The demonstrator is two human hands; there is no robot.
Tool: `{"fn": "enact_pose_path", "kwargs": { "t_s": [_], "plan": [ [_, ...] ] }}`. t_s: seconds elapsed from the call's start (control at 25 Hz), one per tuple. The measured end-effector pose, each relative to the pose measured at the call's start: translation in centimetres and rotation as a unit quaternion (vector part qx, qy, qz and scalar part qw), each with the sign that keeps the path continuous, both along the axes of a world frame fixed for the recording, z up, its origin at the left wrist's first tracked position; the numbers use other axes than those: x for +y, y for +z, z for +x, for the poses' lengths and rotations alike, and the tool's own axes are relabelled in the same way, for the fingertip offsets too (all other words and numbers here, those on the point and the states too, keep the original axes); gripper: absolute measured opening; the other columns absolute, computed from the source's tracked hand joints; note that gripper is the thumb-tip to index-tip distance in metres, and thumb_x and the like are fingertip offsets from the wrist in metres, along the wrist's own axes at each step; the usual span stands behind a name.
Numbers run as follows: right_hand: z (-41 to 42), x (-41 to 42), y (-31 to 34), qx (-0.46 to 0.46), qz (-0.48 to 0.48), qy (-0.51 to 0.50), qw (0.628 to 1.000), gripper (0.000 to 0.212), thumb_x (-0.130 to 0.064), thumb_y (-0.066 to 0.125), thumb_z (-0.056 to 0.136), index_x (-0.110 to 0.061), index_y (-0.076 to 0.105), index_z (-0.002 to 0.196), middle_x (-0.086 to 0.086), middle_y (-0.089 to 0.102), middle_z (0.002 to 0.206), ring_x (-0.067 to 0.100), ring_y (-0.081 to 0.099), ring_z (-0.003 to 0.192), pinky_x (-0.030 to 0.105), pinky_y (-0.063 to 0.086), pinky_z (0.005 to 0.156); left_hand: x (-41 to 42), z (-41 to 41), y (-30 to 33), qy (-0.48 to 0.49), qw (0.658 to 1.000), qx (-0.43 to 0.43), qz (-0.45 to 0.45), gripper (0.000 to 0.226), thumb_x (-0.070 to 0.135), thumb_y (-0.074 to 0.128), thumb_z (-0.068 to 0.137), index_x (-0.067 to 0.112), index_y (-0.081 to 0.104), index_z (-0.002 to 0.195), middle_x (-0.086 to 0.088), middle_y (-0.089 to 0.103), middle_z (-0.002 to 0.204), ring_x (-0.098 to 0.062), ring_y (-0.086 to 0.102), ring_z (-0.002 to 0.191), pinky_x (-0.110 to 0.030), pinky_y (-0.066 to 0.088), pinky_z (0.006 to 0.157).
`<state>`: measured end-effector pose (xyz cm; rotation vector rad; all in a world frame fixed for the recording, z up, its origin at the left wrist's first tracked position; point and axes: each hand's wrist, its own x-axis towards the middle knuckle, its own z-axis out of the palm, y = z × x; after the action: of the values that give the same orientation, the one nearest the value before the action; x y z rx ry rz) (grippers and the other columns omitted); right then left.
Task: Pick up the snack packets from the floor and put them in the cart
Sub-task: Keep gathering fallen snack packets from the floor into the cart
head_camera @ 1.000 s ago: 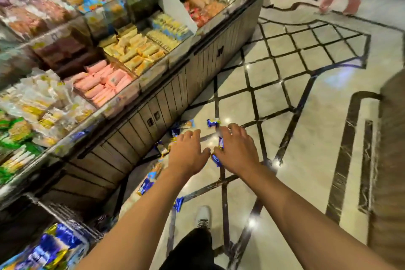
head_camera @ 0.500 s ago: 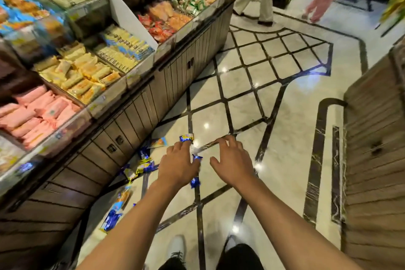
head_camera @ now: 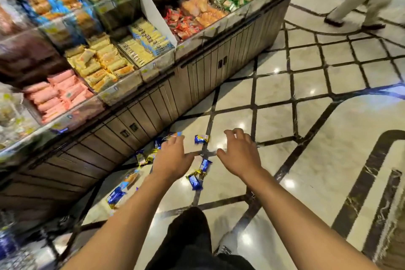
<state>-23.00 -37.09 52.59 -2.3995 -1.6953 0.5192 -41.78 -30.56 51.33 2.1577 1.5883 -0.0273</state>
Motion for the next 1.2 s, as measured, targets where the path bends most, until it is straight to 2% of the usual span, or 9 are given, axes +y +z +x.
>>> {"fn": "enact_pose_path", "kwargs": {
  "t_s": [0.24, 0.4, 0.56, 0.76, 1.0, 1.2],
  "plan": [
    [5.2, 5.3, -1.1, -0.034, -0.022, 0.077, 0.996, 0.055, -0.044, 0.05, 0.092, -0.021, 0.04, 0.142, 0.006, 0.04, 0.142, 0.028, 0.039, 0.129, 0.04, 0.036, 0.102, 3.5, 3.8, -1.2, 0.044, 0.999, 0.022, -0.003, 0.061, 0.043, 0.056, 0.091, 0.019, 0.039, 0.144, -0.008, 0.047, 0.141, -0.032, 0.043, 0.127, -0.043, 0.042, 0.099],
    [7.4, 11.8, -2.6, -0.059, -0.046, 0.144, 0.987, 0.056, -0.043, 0.05, 0.092, -0.021, 0.039, 0.142, 0.006, 0.04, 0.142, 0.028, 0.039, 0.128, 0.04, 0.034, 0.105, 8.3, 5.9, -3.7, 0.1, 0.994, 0.025, -0.028, 0.062, 0.042, 0.056, 0.089, 0.02, 0.038, 0.145, -0.008, 0.046, 0.142, -0.033, 0.044, 0.127, -0.043, 0.042, 0.098],
    [9.1, 18.5, -3.3, -0.073, -0.065, 0.205, 0.974, 0.053, -0.04, 0.052, 0.09, -0.02, 0.041, 0.138, 0.007, 0.041, 0.141, 0.028, 0.039, 0.128, 0.041, 0.03, 0.107, 13.3, 8.0, -5.2, 0.135, 0.989, 0.041, -0.053, 0.065, 0.046, 0.056, 0.089, 0.015, 0.039, 0.143, -0.012, 0.047, 0.142, -0.035, 0.045, 0.128, -0.044, 0.042, 0.102],
    [10.7, 25.2, -3.1, -0.07, -0.063, 0.259, 0.961, 0.055, -0.044, 0.053, 0.091, -0.022, 0.041, 0.14, 0.005, 0.04, 0.143, 0.027, 0.036, 0.132, 0.041, 0.03, 0.11, 18.1, 9.7, -4.2, 0.172, 0.983, 0.052, -0.041, 0.064, 0.044, 0.055, 0.091, 0.019, 0.037, 0.147, -0.009, 0.046, 0.143, -0.032, 0.043, 0.129, -0.043, 0.041, 0.102],
    [12.2, 33.3, -3.7, -0.07, -0.036, 0.377, 0.923, 0.052, -0.043, 0.052, 0.091, -0.02, 0.043, 0.136, 0.005, 0.042, 0.141, 0.027, 0.037, 0.129, 0.04, 0.031, 0.106, 21.2, 12.9, -4.7, 0.243, 0.966, 0.073, -0.059, 0.067, 0.049, 0.055, 0.089, 0.019, 0.037, 0.146, -0.007, 0.044, 0.145, -0.031, 0.037, 0.134, -0.043, 0.038, 0.107],
    [14.4, 39.2, -4.3, -0.051, -0.026, 0.51, 0.858, 0.052, -0.045, 0.054, 0.09, -0.02, 0.045, 0.135, 0.005, 0.045, 0.135, 0.027, 0.042, 0.124, 0.04, 0.035, 0.103, 22.1, 17.3, -3.8, 0.391, 0.916, 0.068, -0.063, 0.065, 0.046, 0.054, 0.09, 0.018, 0.037, 0.146, -0.008, 0.044, 0.147, -0.031, 0.036, 0.136, -0.043, 0.038, 0.107]
  ]
}}
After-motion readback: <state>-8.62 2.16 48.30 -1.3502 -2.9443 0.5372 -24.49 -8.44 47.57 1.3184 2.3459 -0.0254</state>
